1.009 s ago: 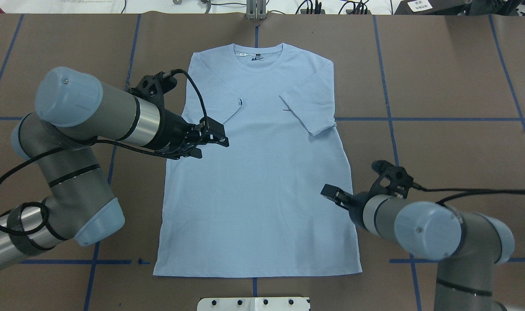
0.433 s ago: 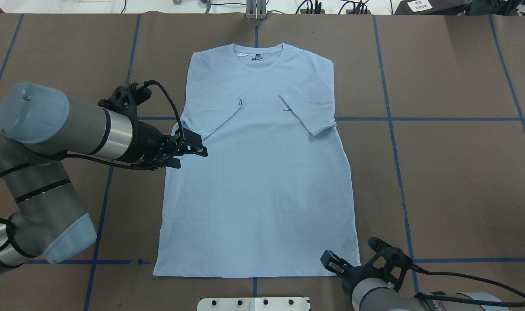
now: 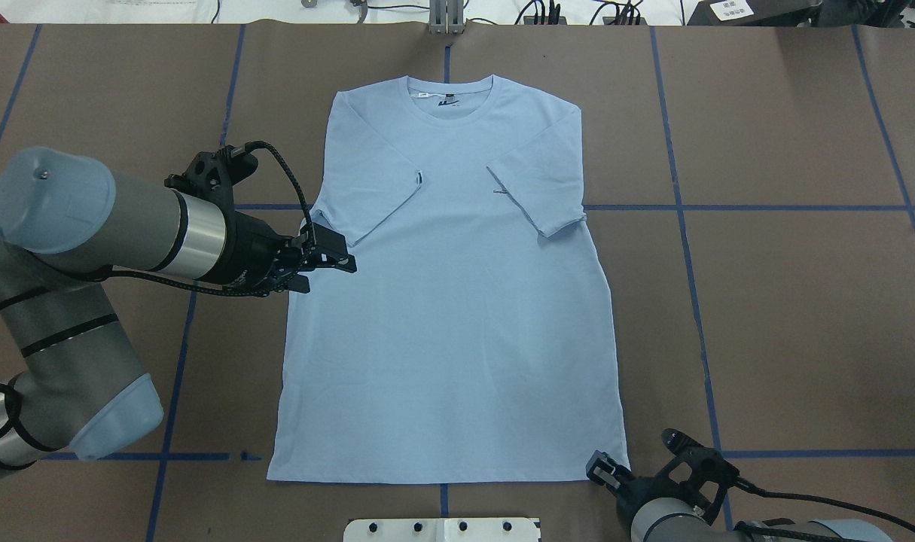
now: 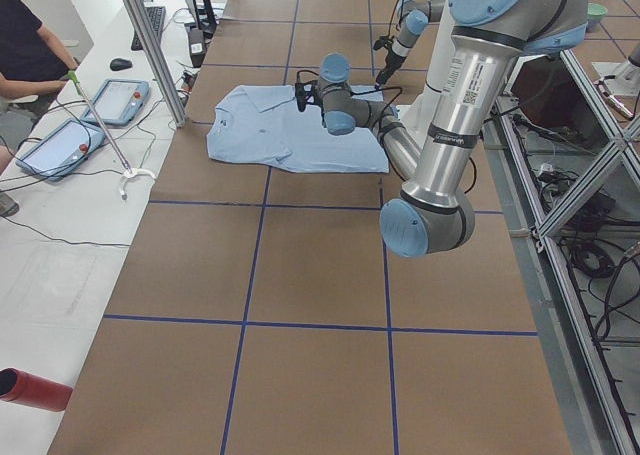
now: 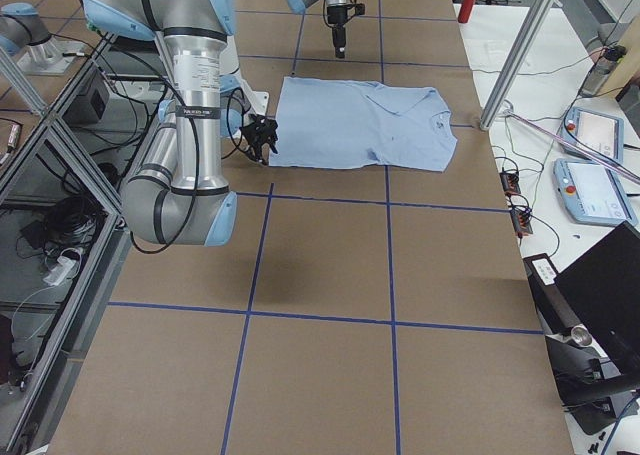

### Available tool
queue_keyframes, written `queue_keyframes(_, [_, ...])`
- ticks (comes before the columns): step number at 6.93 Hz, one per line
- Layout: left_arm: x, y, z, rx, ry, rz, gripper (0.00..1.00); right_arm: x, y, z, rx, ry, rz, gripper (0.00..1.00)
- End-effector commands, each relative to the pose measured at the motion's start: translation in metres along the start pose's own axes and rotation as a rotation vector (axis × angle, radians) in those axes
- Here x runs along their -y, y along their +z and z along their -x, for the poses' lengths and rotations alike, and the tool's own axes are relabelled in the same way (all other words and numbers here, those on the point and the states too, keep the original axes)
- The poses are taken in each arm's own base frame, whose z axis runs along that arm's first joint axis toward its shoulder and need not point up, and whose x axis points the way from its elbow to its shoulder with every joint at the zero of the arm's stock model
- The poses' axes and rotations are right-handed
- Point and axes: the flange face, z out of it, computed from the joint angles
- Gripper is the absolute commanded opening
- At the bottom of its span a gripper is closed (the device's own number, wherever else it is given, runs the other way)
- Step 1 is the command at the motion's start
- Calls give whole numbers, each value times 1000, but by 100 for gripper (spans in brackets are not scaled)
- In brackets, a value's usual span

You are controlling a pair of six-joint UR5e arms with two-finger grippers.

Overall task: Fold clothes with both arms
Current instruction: 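Move the left gripper to the hem corner nearest the robot and grasp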

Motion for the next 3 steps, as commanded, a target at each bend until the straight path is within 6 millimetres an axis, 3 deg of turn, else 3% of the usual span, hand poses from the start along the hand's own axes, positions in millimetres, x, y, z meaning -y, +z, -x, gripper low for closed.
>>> queue_keyframes(1, [0,0,1,2,-1,-1,80,-1,2,-1,-8,0,3,2])
queue_keyframes(3, [1,1,2,3,-1,-2,80,-1,4,-1,-10,-1,-2,0])
